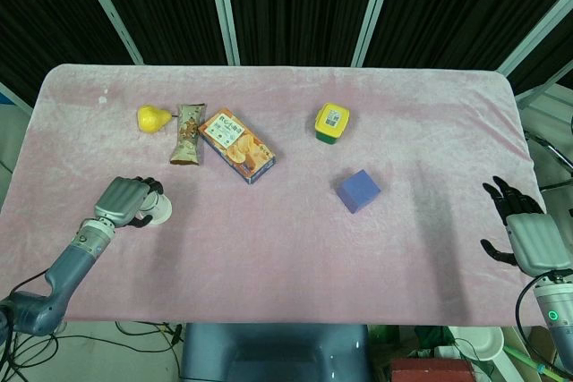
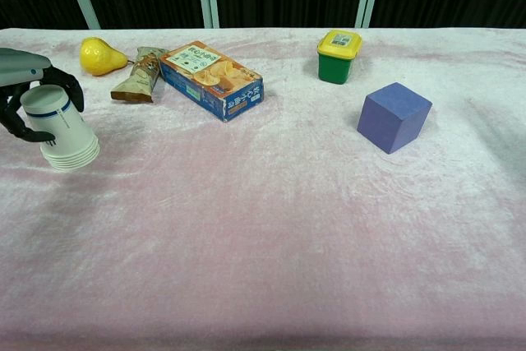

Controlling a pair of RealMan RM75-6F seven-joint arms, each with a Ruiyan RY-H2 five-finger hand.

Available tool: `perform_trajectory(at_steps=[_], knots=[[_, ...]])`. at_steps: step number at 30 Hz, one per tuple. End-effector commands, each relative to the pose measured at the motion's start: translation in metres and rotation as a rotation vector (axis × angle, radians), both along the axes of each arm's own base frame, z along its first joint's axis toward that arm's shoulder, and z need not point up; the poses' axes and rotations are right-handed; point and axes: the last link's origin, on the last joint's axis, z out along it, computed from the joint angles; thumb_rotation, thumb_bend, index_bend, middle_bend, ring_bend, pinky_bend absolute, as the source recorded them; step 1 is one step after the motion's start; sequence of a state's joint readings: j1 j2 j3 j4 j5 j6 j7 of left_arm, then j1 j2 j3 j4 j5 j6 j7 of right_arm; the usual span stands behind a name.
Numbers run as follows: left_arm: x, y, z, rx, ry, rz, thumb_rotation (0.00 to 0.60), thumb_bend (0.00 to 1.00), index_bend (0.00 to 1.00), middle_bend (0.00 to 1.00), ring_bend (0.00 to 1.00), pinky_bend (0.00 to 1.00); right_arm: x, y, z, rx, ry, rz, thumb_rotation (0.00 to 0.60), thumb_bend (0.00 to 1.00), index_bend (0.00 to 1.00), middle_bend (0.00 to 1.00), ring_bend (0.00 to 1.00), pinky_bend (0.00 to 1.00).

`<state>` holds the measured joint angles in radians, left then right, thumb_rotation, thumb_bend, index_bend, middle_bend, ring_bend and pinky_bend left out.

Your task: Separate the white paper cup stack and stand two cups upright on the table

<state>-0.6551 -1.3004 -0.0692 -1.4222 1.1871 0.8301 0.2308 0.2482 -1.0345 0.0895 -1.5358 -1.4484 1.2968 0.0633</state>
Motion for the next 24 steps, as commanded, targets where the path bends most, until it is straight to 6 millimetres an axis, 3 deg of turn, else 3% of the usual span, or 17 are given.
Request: perform_trajectory(at_steps=[1,7,15,18,24], knots=[[0.010,0.001,0.004,0.018,-0.068,0.013,0.600,0.40,0.54,0.56,0.43,0.64,0.007,-0.002,0.006,-0.010,-0.011,0.025,0.600,0.17,0.05,0.00,0.10,0.18],[0.035,-0.002,0.010,-0.029,-0.346,0.116,0.600,0.40,0.56,0.56,0.43,0.64,0.018,-0.011,0.021,-0.025,-0.059,0.059,0.600,0.17,0.06,0.00,0.10,0.18],[0.102,0.002,0.025,-0.037,-0.860,0.190,0.600,0.41,0.58,0.57,0.44,0.64,0.034,-0.028,0.031,-0.051,-0.074,0.137,0.600,0.17,0.06,0.00,0.10,0.18],[0.130,0.004,0.024,-0.074,-1.036,0.225,0.600,0.41,0.58,0.57,0.44,0.63,0.041,-0.033,0.034,-0.068,-0.093,0.168,0.600,0.17,0.07,0.00,0.10,0.18],[0.166,0.015,0.012,-0.195,-1.361,0.420,0.600,0.41,0.58,0.56,0.44,0.62,0.050,-0.040,0.037,-0.104,-0.175,0.235,0.600,0.17,0.07,0.00,0.10,0.18]])
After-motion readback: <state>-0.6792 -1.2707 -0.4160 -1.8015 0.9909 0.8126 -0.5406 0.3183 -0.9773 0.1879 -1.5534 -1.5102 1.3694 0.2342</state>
